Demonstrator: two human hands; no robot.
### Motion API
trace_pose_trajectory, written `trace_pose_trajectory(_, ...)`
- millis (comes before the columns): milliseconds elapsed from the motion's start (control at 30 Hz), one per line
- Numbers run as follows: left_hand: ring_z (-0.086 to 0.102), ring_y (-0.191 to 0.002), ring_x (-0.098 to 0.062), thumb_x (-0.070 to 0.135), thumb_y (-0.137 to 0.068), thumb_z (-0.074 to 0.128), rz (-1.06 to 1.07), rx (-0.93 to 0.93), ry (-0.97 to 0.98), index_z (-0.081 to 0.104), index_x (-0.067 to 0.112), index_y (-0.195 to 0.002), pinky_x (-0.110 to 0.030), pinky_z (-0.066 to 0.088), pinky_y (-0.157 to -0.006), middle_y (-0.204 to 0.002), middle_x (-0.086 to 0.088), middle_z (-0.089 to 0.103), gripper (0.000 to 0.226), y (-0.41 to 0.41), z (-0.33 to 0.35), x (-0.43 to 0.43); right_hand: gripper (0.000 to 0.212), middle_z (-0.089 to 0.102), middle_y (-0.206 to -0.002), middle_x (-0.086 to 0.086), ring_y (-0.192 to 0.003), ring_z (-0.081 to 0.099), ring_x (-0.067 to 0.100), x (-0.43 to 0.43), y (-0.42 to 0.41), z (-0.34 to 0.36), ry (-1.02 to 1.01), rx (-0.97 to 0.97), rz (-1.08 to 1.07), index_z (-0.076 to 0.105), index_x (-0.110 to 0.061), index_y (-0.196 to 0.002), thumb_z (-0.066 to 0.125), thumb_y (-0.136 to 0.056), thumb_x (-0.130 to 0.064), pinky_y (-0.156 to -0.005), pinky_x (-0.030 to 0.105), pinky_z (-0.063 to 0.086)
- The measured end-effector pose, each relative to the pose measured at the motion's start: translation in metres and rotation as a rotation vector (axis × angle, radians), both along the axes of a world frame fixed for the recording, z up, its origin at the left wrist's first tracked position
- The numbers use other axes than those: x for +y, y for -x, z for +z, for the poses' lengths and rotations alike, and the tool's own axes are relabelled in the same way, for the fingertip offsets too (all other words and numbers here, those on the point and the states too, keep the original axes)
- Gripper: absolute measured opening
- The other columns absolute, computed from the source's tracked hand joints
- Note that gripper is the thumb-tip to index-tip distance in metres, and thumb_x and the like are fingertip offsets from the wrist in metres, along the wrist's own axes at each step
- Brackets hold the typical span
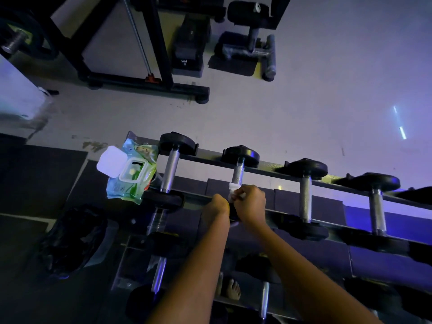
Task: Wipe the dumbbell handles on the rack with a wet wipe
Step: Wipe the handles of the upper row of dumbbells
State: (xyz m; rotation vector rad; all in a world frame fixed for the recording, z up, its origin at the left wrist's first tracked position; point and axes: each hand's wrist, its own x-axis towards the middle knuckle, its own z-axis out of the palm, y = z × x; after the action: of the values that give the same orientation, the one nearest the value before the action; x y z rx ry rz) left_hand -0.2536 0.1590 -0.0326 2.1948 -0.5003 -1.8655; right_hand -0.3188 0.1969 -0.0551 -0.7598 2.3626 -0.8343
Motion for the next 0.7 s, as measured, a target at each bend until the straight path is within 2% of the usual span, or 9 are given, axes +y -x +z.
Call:
trace_pose_trajectory(133, 0.062, -0.078, -0.039, 0.028, -0.092, 0.042, -0.016, 0.027, 0.016, 0.058, -0.004, -0.100, -0.052, 0.059, -0.064, -0.093, -0.021, 0.060, 0.036, -0.003, 0.003, 0.007, 0.011, 0.070, -0.094, 0.010, -0.087, 0.065, 0.023, 0.006, 0.005, 0.009, -0.038, -0.040, 0.001, 0.074, -0.007, -0.085, 0.064, -0.085, -0.003, -0.072, 0.024, 0.047)
trace_pose_trajectory(233, 0.062, -0.090, -0.041, 0.054, -0.098, 0.028, -0.052, 0.043, -0.012, 0.057, -0.003, -0.113, -0.048, 0.056, -0.057, -0.104, -0.023, 0.062, 0.066, 0.002, 0.001, 0.021, 0.010, 0.071, -0.088, 0.009, -0.080, 0.065, 0.019, 0.018, 0.010, 0.020, 0.004, -0.121, -0.062, 0.075, -0.007, -0.083, 0.067, -0.082, -0.002, -0.075, 0.026, 0.055)
trace_pose_trajectory(267, 0.061, -0.096, -0.041, 0.061, -0.096, 0.025, -0.062, 0.040, -0.029, 0.057, -0.003, -0.116, -0.048, 0.055, -0.058, -0.109, -0.022, 0.061, 0.073, 0.005, 0.001, 0.025, 0.007, 0.071, -0.083, 0.008, -0.075, 0.065, 0.016, 0.022, 0.014, 0.022, 0.026, -0.129, -0.075, 0.076, -0.006, -0.082, 0.071, -0.080, -0.002, -0.071, 0.021, 0.055)
trace_pose_trajectory(333, 0.060, -0.100, -0.039, 0.067, -0.095, 0.024, -0.100, 0.053, -0.046, 0.056, -0.001, -0.118, -0.051, 0.053, -0.067, -0.116, -0.020, 0.060, 0.079, 0.013, 0.010, 0.040, 0.005, 0.068, -0.072, 0.005, -0.066, 0.061, 0.012, 0.038, 0.025, 0.034, 0.063, -0.119, -0.088, 0.076, -0.005, -0.080, 0.075, -0.076, -0.002, -0.055, 0.005, 0.044)
trace_pose_trajectory(400, 0.059, -0.084, -0.034, 0.066, -0.094, 0.024, -0.128, 0.085, -0.039, 0.056, 0.000, -0.119, -0.049, 0.051, -0.069, -0.113, -0.018, 0.061, 0.077, 0.021, 0.019, 0.055, 0.007, 0.064, -0.066, 0.002, -0.059, 0.058, 0.009, 0.055, 0.039, 0.044, 0.103, -0.106, -0.109, 0.075, -0.004, -0.079, 0.072, -0.076, 0.002, -0.046, 0.002, 0.038)
trace_pose_trajectory(467, 0.053, -0.070, -0.029, 0.061, -0.097, 0.023, -0.140, 0.117, -0.047, 0.055, 0.002, -0.122, -0.046, 0.048, -0.071, -0.108, -0.017, 0.059, 0.072, 0.032, 0.026, 0.071, 0.009, 0.066, -0.069, 0.002, -0.058, 0.057, 0.004, 0.075, 0.058, 0.052, 0.128, -0.083, -0.132, 0.075, -0.006, -0.078, 0.071, -0.076, 0.002, -0.054, 0.007, 0.045)
trace_pose_trajectory(533, 0.049, -0.069, -0.028, 0.052, -0.099, 0.023, -0.164, 0.148, -0.052, 0.053, 0.004, -0.126, -0.046, 0.044, -0.078, -0.105, -0.016, 0.055, 0.063, 0.044, 0.033, 0.089, 0.008, 0.070, -0.075, 0.005, -0.065, 0.063, 0.011, 0.095, 0.077, 0.060, 0.129, -0.073, -0.160, 0.075, -0.008, -0.078, 0.073, -0.075, -0.001, -0.068, 0.021, 0.054)
trace_pose_trajectory(567, 0.051, -0.073, -0.028, 0.049, -0.100, 0.024, -0.179, 0.165, -0.045, 0.052, 0.004, -0.127, -0.046, 0.043, -0.079, -0.107, -0.015, 0.054, 0.059, 0.052, 0.035, 0.097, 0.008, 0.071, -0.077, 0.007, -0.069, 0.064, 0.015, 0.105, 0.087, 0.063, 0.127, -0.070, -0.175, 0.075, -0.009, -0.079, 0.075, -0.075, -0.002, -0.070, 0.026, 0.054)
trace_pose_trajectory(700, 0.050, -0.099, -0.033, 0.044, -0.099, 0.028, -0.204, 0.216, -0.043, 0.048, 0.005, -0.127, -0.051, 0.046, -0.082, -0.124, -0.016, 0.052, 0.052, 0.085, 0.046, 0.128, 0.010, 0.070, -0.074, 0.008, -0.072, 0.065, 0.020, 0.138, 0.127, 0.064, 0.113, -0.048, -0.210, 0.074, -0.015, -0.073, 0.077, -0.072, -0.005, -0.072, 0.031, 0.053)
